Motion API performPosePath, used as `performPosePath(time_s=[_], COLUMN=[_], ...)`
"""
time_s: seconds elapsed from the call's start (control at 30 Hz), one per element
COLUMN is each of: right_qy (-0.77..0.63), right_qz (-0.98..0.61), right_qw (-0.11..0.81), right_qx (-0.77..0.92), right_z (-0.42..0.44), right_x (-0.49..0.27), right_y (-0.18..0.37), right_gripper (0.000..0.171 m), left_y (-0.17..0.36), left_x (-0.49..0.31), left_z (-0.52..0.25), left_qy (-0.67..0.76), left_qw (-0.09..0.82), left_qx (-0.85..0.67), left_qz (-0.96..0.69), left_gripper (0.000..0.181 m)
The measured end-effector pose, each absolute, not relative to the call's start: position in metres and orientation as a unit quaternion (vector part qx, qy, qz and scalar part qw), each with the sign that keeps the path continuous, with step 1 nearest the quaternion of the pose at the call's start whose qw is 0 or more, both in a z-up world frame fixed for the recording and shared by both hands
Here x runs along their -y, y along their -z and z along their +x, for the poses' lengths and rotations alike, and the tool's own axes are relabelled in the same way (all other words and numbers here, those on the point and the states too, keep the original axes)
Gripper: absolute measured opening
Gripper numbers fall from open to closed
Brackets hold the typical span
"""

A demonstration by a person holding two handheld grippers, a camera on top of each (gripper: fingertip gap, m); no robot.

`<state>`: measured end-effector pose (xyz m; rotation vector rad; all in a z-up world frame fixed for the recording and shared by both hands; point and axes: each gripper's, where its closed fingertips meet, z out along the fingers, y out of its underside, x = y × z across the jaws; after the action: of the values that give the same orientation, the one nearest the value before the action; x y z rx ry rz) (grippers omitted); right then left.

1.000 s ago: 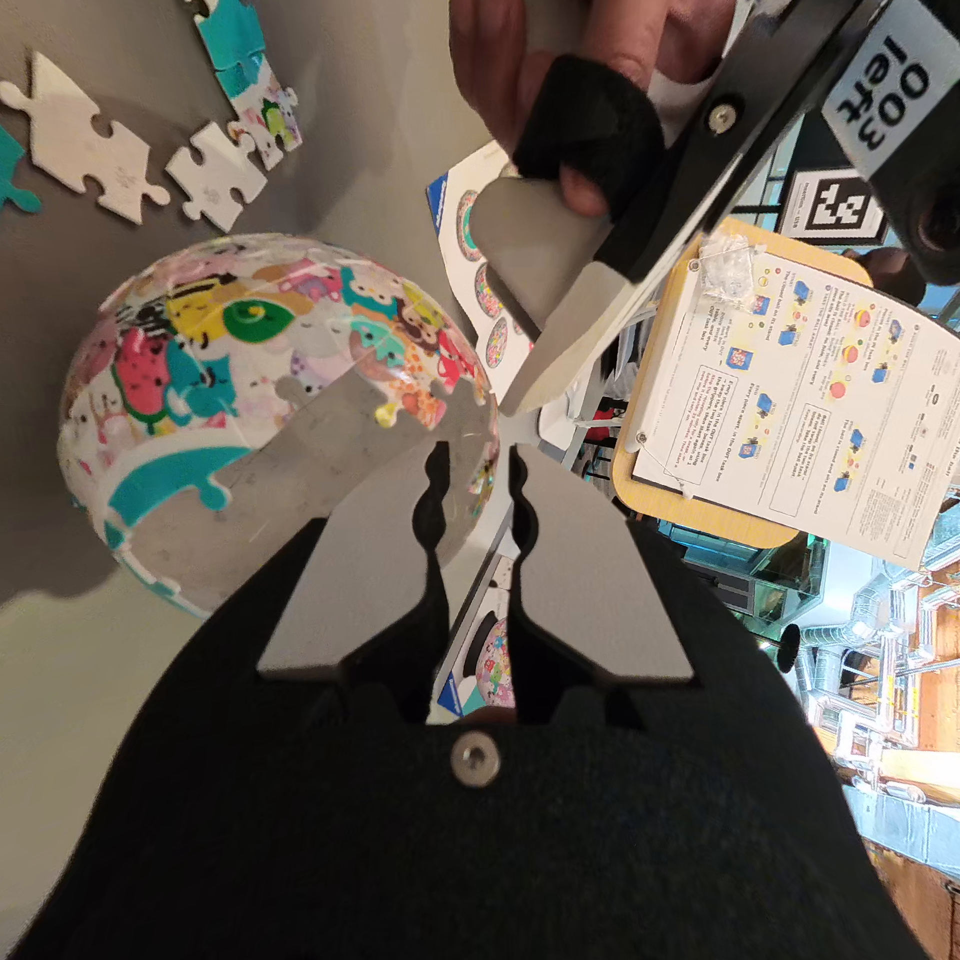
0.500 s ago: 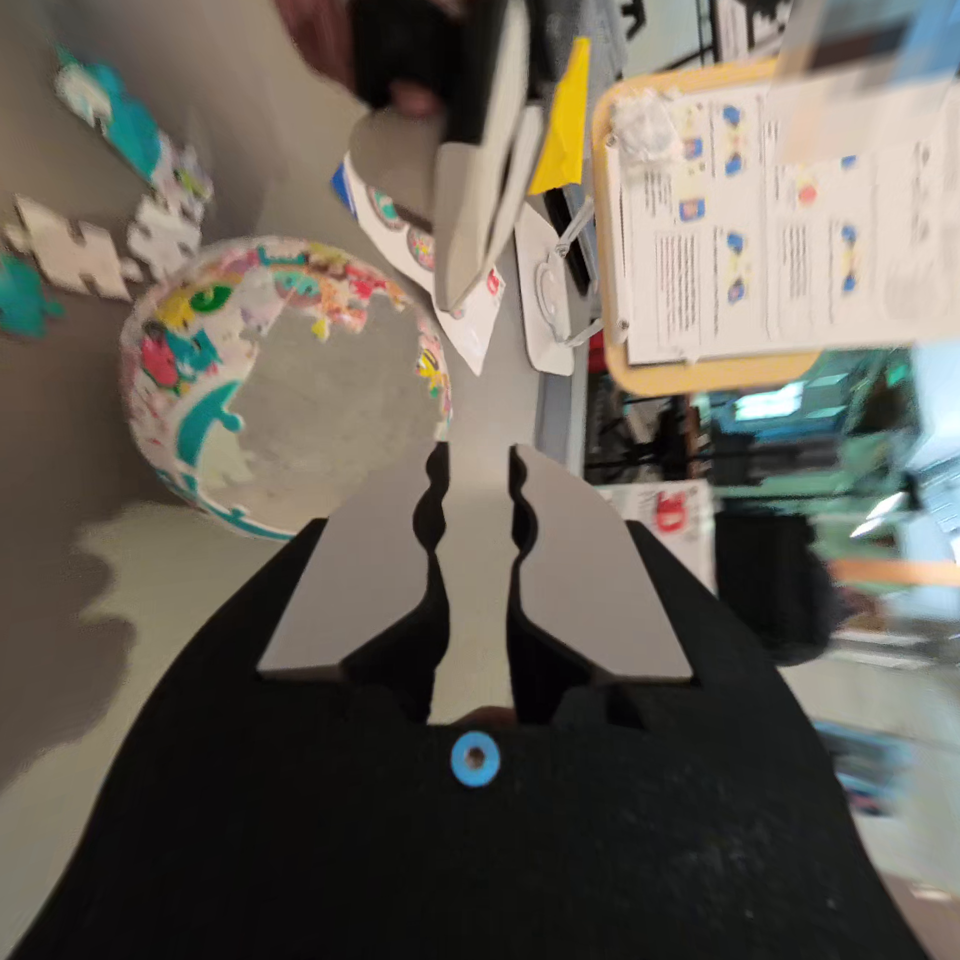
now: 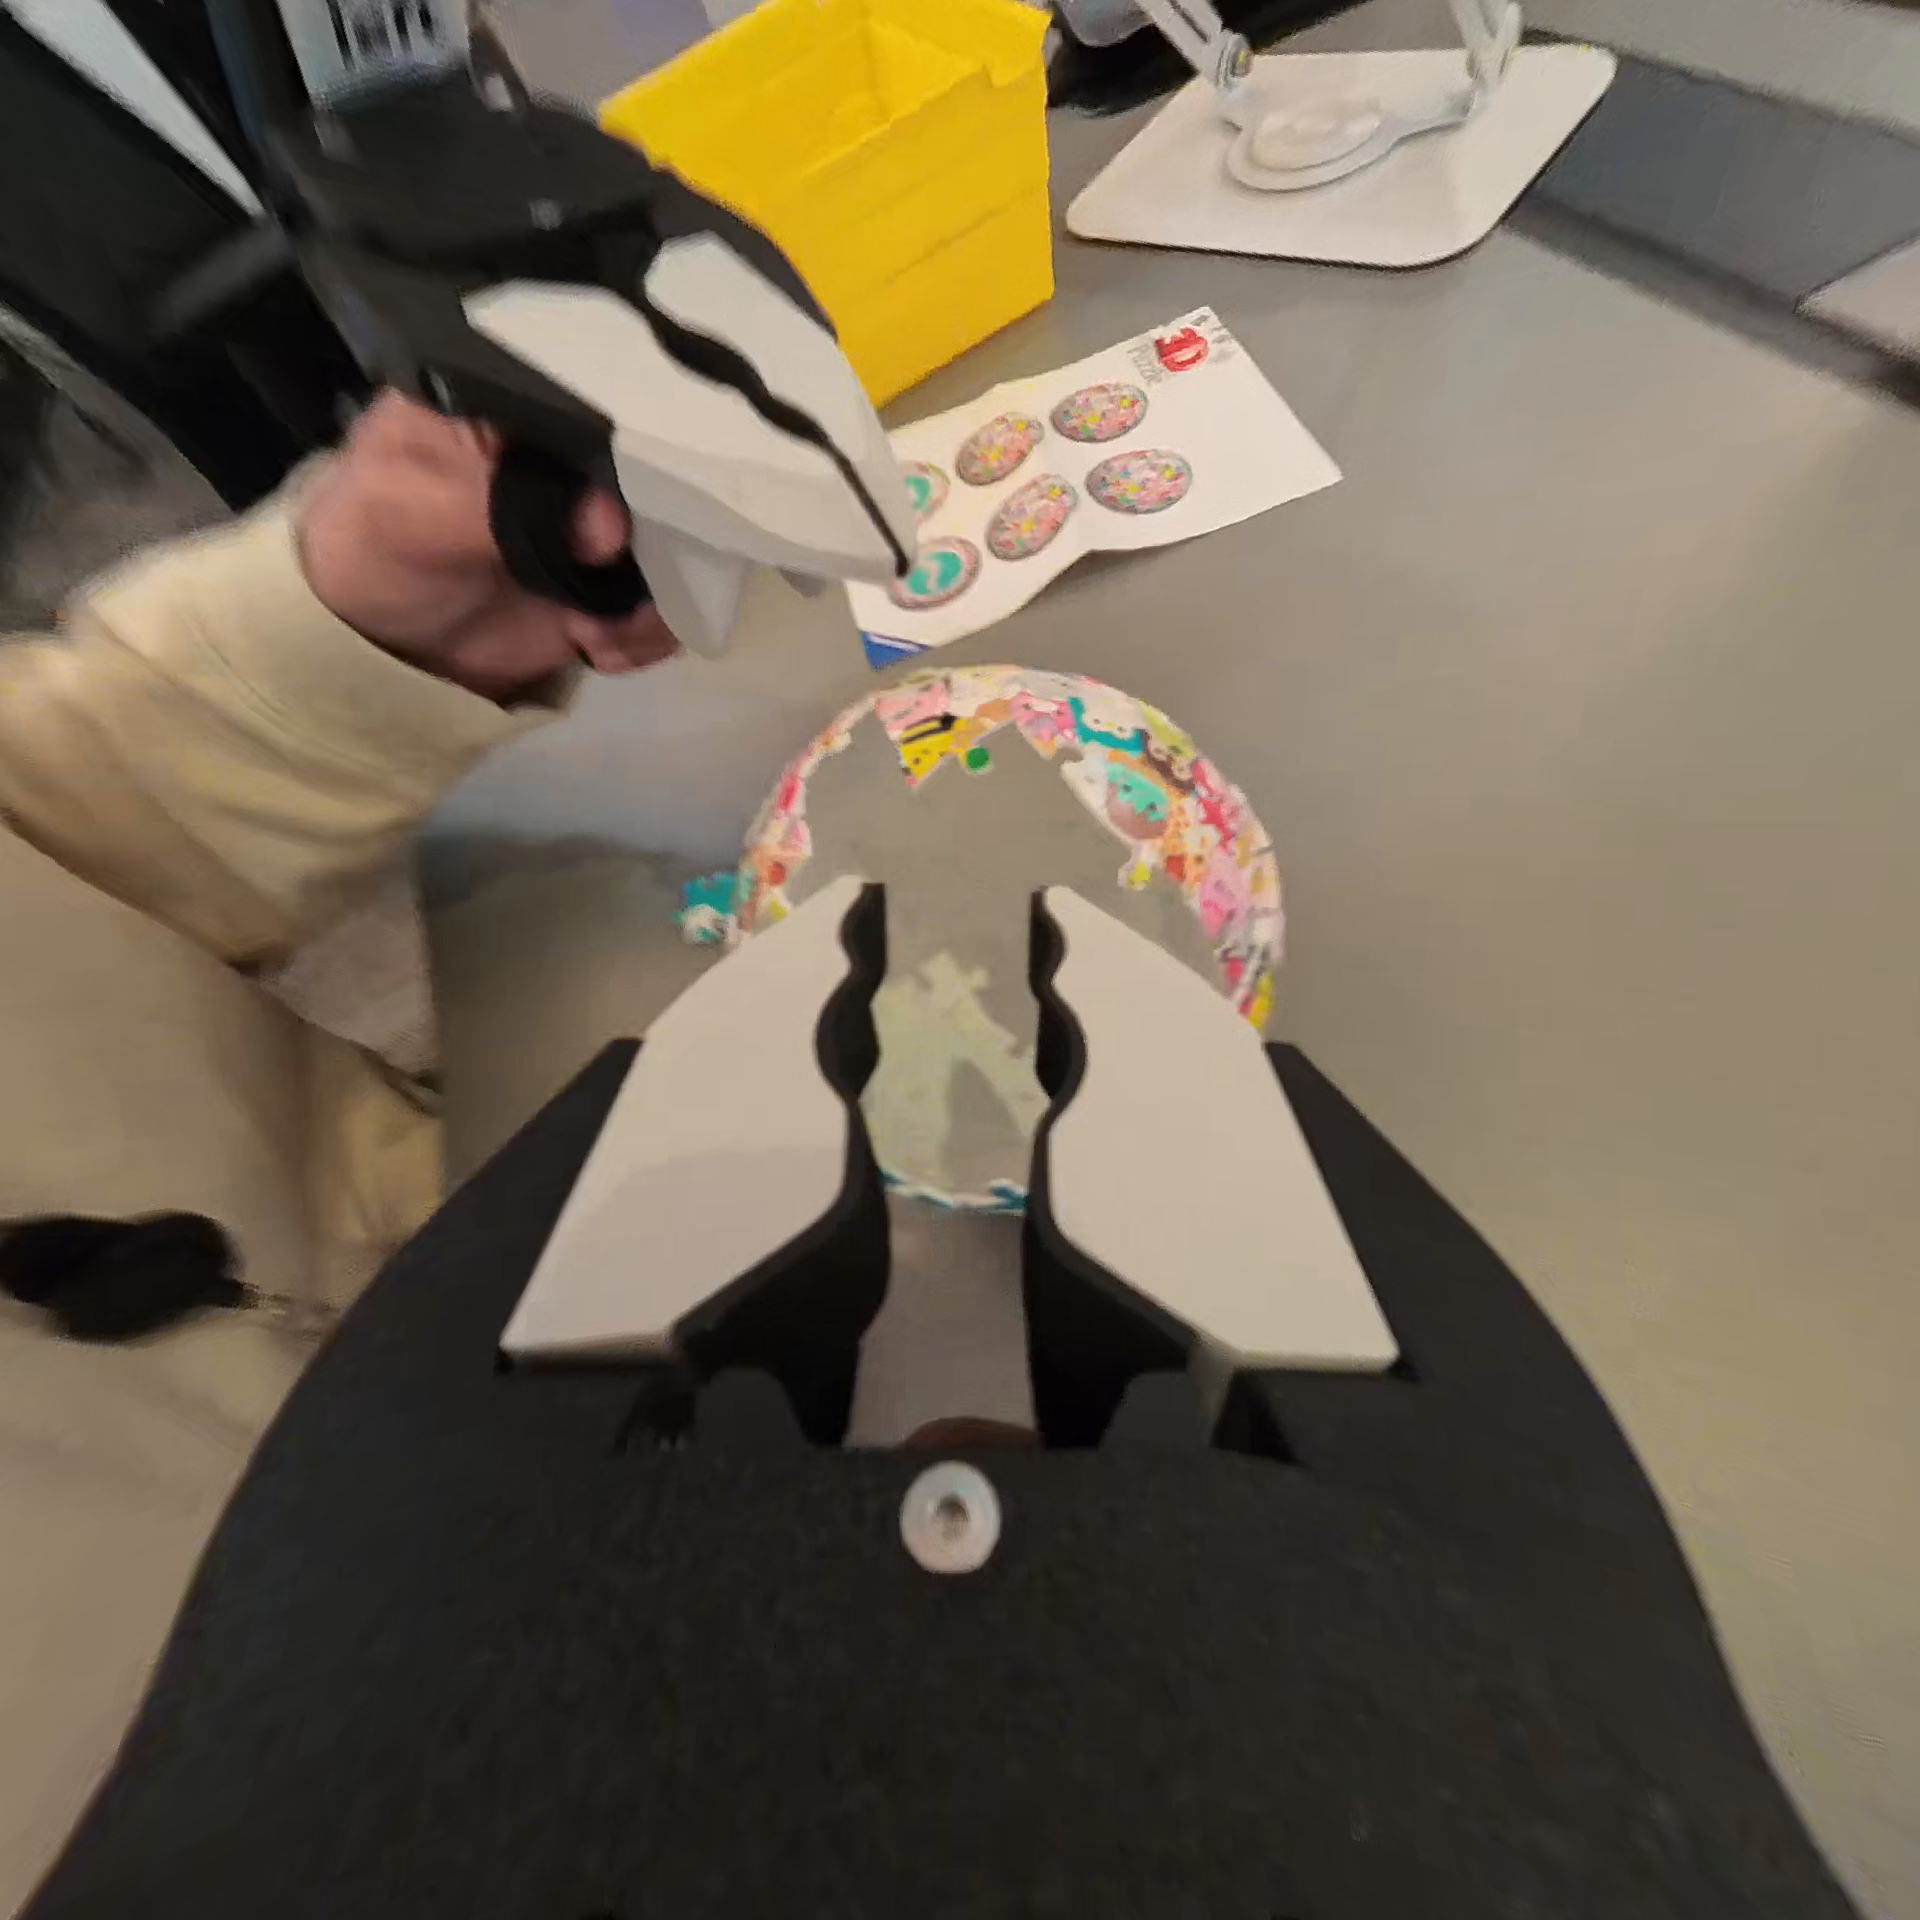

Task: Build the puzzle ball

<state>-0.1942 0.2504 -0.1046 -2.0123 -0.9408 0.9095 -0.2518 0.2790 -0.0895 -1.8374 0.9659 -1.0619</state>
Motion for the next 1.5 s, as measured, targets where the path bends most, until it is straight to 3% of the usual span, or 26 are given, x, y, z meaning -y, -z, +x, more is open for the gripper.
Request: performPosePath(time_s=[0.13, 0.23, 0.63, 1.07, 1.5], right_qy=[-0.524, -0.527, -0.634, -0.676, -0.674], right_qz=[-0.770, -0.781, -0.745, -0.725, -0.726], right_qw=[0.305, 0.289, 0.199, 0.130, 0.138], right_qx=[0.198, 0.167, 0.057, 0.007, 0.026], right_z=[-0.210, -0.216, -0.242, -0.243, -0.243], right_x=[-0.240, -0.237, -0.251, -0.258, -0.255], right_y=[0.073, 0.072, 0.063, 0.054, 0.054], right_gripper=[0.065, 0.083, 0.111, 0.111, 0.111], left_y=[0.097, 0.099, 0.098, 0.098, 0.090], left_x=[-0.274, -0.268, -0.275, -0.268, -0.275], left_z=[-0.248, -0.243, -0.244, -0.237, -0.245], left_qy=[0.420, 0.433, 0.439, 0.413, 0.421], left_qw=[0.396, 0.400, 0.401, 0.397, 0.386], left_qx=[-0.395, -0.397, -0.388, -0.428, -0.414], left_qz=[-0.715, -0.703, -0.705, -0.699, -0.709], left_gripper=[0.000, 0.000, 0.000, 0.000, 0.000])
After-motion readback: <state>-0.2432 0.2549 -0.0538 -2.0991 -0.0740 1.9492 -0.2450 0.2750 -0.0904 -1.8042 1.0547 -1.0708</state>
